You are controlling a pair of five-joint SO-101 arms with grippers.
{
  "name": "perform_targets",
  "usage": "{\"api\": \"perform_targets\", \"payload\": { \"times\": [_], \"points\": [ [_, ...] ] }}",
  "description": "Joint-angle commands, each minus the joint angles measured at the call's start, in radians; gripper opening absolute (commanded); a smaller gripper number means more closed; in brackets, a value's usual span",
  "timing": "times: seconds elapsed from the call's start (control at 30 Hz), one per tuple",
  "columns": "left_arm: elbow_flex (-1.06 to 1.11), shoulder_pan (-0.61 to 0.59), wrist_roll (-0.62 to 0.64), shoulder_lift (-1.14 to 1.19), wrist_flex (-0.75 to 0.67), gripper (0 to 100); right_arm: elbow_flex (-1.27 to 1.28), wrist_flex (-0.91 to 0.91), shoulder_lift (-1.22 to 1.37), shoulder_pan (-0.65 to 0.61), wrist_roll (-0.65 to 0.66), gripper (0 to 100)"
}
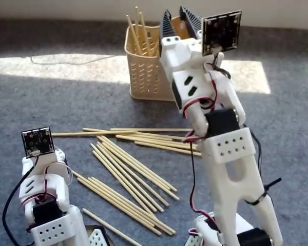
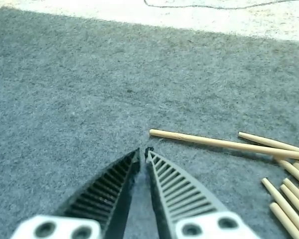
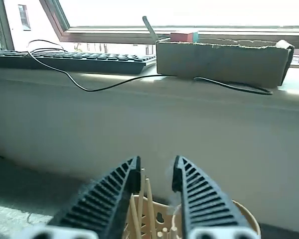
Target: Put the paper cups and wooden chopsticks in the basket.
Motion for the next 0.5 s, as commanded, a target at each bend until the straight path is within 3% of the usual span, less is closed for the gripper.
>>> {"api": "perform_targets", "payload": {
  "times": [0.0,0.3,0.47],
  "points": [
    [-0.008,0.016,-0.008,-0.012,-0.021,4,-0.041,0.124,-0.105,-0.041,-0.006,10.5],
    [-0.007,0.016,-0.008,-0.012,-0.021,4,-0.041,0.585,-0.139,-0.073,-0.006,10.5],
    [-0.005,0.018,-0.008,-0.012,-0.018,4,0.076,0.717,-0.137,-0.199,-0.005,10.5]
  ]
}}
